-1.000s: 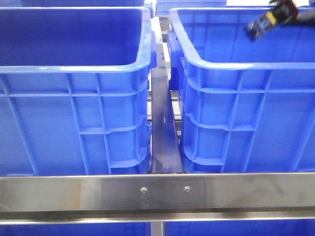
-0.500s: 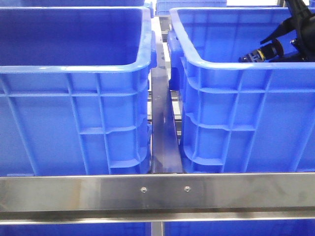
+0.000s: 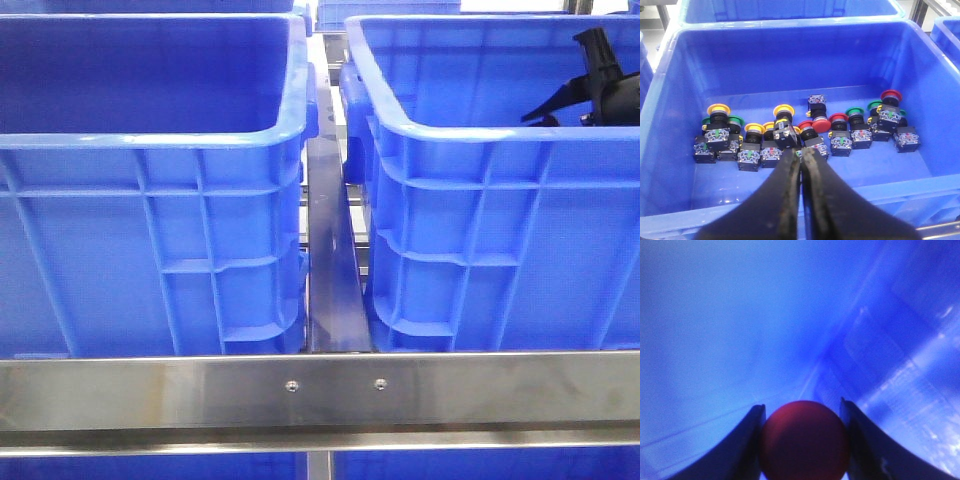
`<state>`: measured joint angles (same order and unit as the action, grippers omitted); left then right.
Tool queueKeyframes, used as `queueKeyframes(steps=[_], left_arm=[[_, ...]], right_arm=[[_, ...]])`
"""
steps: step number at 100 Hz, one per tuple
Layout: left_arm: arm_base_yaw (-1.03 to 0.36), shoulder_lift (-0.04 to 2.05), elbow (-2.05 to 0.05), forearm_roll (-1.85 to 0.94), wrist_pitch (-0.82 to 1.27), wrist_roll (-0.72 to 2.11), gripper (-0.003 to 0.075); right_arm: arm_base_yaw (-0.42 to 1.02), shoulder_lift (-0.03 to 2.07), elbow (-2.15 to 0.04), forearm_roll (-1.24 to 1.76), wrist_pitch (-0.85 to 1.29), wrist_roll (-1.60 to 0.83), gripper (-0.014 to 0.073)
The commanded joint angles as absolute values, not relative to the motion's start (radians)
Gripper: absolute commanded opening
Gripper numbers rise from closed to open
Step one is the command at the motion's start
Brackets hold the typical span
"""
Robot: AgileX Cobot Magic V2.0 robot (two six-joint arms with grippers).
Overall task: Pick red and yellow buttons and place in box
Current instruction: 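Lower the red button into the crate and open the right gripper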
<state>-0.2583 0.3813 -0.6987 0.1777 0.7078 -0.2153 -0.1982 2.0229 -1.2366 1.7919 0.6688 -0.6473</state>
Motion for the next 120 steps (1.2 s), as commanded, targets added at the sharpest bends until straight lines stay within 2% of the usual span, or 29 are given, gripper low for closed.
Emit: queueKeyframes(steps=[1,7,14,21,36,45,82,120], left_arm=[[-0.254,0.389,-0.722,0.178,0.629,-0.226,-0.0019],[-0.254,0.389,-0.722,0.178,0.629,-0.226,-0.0019],[-0.254,0.389,-0.722,0.178,0.629,-0.226,-0.0019],[-0.254,0.389,-0.722,0.178,0.629,-0.226,-0.0019],[-0.254,0.389,-0.722,0.178,0.629,-0.226,-0.0019],[-0.254,0.389,-0.722,0.178,0.629,-0.226,-0.0019],[-0.254,0.389,-0.722,0.178,0.629,-0.226,-0.0019],[-0.254,0.389,-0.722,0.178,0.627,-0.226,-0.0019]], right_arm=[[-0.21,1.981,-1.271,1.848,0.736,-0.63,0.005],[-0.21,1.982,-1.271,1.848,0.732,-0.625,0.0069],[-0.21,1.982,-1.271,1.848,0.732,-0.62,0.0134],[-0.21,1.982,-1.271,1.848,0.724,-0.617,0.0237],[-0.21,1.982,-1.271,1.848,0.71,-0.617,0.0512],[-0.21,1.982,-1.271,1.848,0.693,-0.614,0.0596],[-0.212,1.946,-1.271,1.847,0.587,-0.615,0.0603],[-0.234,1.832,-1.267,1.773,0.542,-0.75,0.0603]])
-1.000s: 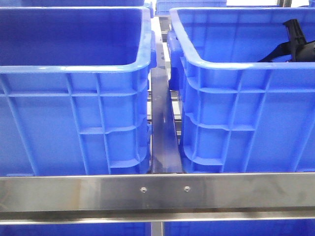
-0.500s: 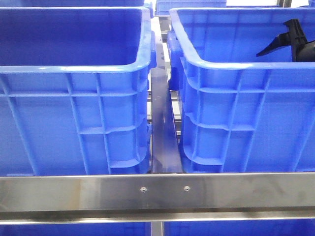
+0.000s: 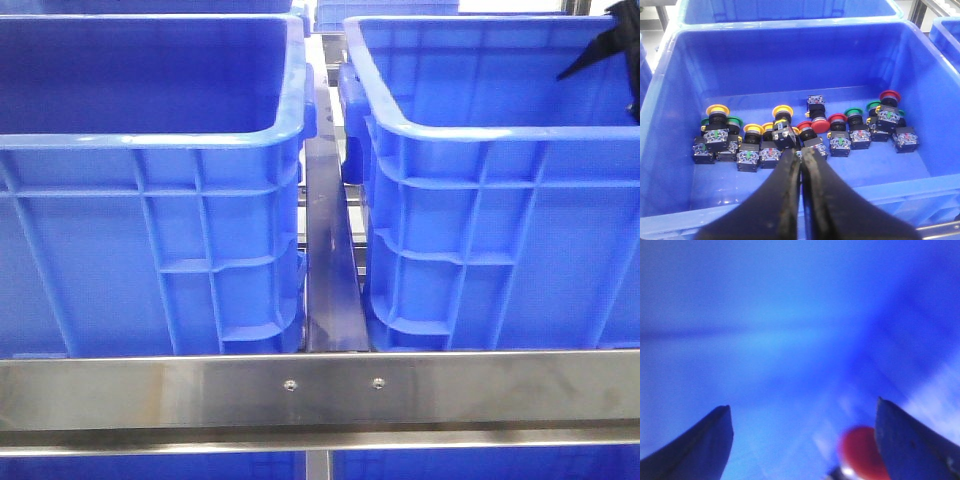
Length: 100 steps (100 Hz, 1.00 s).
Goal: Pick red and yellow buttons and place in box
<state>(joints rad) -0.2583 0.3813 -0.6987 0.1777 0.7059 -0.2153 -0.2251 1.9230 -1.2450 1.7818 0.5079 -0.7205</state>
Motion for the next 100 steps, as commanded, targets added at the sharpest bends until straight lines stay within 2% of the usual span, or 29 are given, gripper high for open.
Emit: queueKeyframes(steps=[1,37,77,100], left_arm=[[-0.254,0.389,-0.722,0.178,0.627,-0.226,-0.0019],[-0.254,0.389,-0.722,0.178,0.627,-0.226,-0.0019],[-0.254,0.389,-0.722,0.178,0.627,-0.226,-0.0019],[-0.254,0.389,-0.722,0.178,0.627,-0.226,-0.0019]], right_arm=[[-0.234,1.829,-1.266,1.767,0.542,-0.75,0.0603],[-0.227,1.622,-1.154,1.514,0.533,-0.816,0.0603],[-0.224,1.223,-0.911,1.492,0.48,-1.098,0.0603],[-0.224,1.013,-0.821,1.376,0.485,-1.113,0.0603]])
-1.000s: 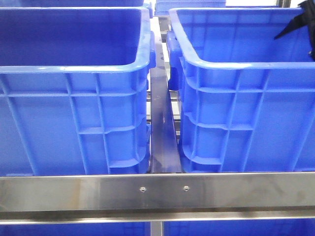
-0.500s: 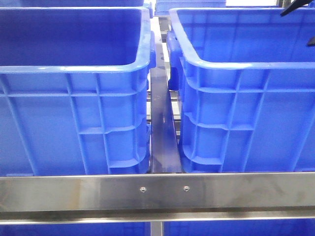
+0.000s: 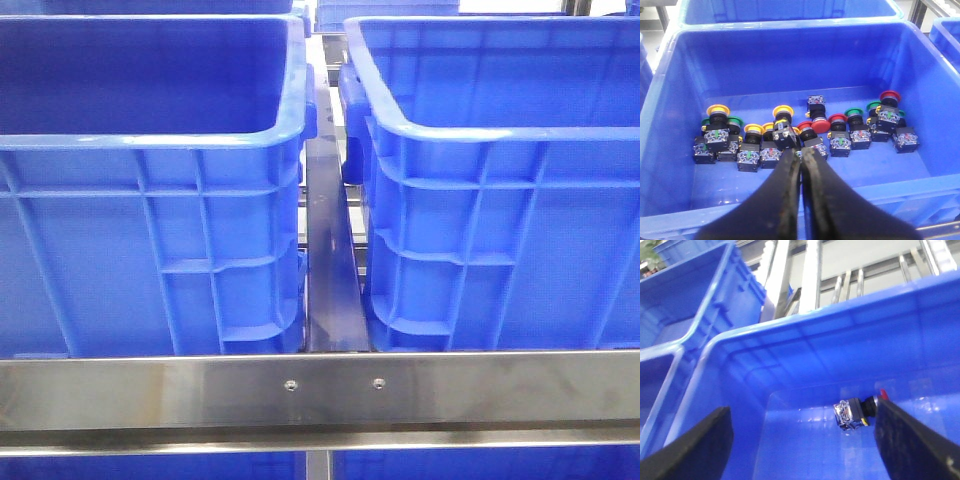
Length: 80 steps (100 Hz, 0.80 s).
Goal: Pick red and yellow buttons and place in box
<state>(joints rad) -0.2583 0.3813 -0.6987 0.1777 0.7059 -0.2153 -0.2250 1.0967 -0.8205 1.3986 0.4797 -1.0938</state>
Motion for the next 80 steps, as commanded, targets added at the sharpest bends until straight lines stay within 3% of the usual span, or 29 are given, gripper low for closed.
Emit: queueKeyframes(steps=[1,80], left_arm=[[-0.254,0.389,-0.722,0.178,0.627,-0.226,-0.0019],[-0.254,0.389,-0.722,0.178,0.629,-0.226,-0.0019]], right_arm=[[-0.224,1.001,-0.818,1.372,0.485,-1.113,0.0603],[-0.215,0.395,-0.511,1.182,0.494,-1.113,0.0592]])
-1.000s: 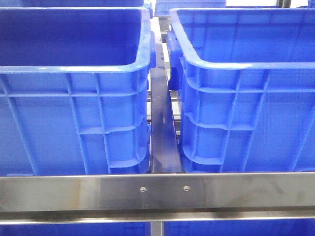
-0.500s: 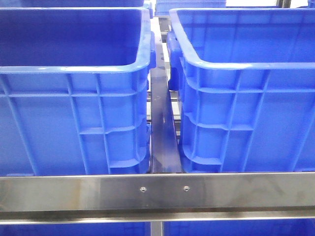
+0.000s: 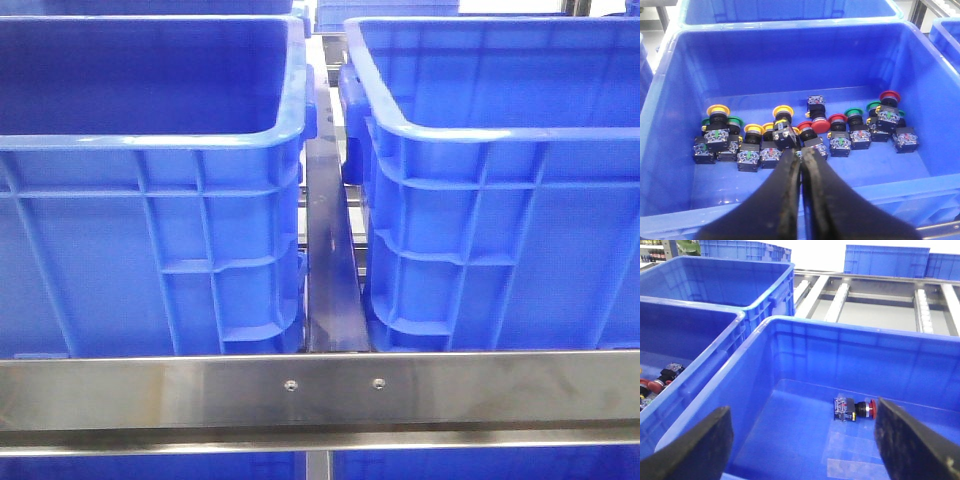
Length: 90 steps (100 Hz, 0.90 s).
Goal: Pick red and yellow buttons and place in box
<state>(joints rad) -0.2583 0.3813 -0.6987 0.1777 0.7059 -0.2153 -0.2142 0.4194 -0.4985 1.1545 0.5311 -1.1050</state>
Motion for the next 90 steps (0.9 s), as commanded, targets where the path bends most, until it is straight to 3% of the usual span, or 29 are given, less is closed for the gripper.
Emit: queueKeyframes(steps=[1,17,42,90], left_arm=[[-0.254,0.389,-0.722,0.178,0.629,-0.226,-0.0019],[-0.254,0.389,-0.722,0.178,0.629,-0.226,-0.0019],[-0.254,0.389,-0.722,0.178,0.629,-0.226,-0.0019],[-0.254,0.389,-0.722,0.178,0.629,-0.226,-0.0019]], right_arm=[[-0.215,0.393,-0.51,1.182,0.493,-1.113,0.0587],[-0.215,0.383,-0.508,1.184,0.477,-1.112,0.0419],[-0.215,0.383,-0.508,1.184,0.474,-1.112,-0.0074],[-0.167,0.383,-0.508,1.184,0.411,-1.112,-0.0059]])
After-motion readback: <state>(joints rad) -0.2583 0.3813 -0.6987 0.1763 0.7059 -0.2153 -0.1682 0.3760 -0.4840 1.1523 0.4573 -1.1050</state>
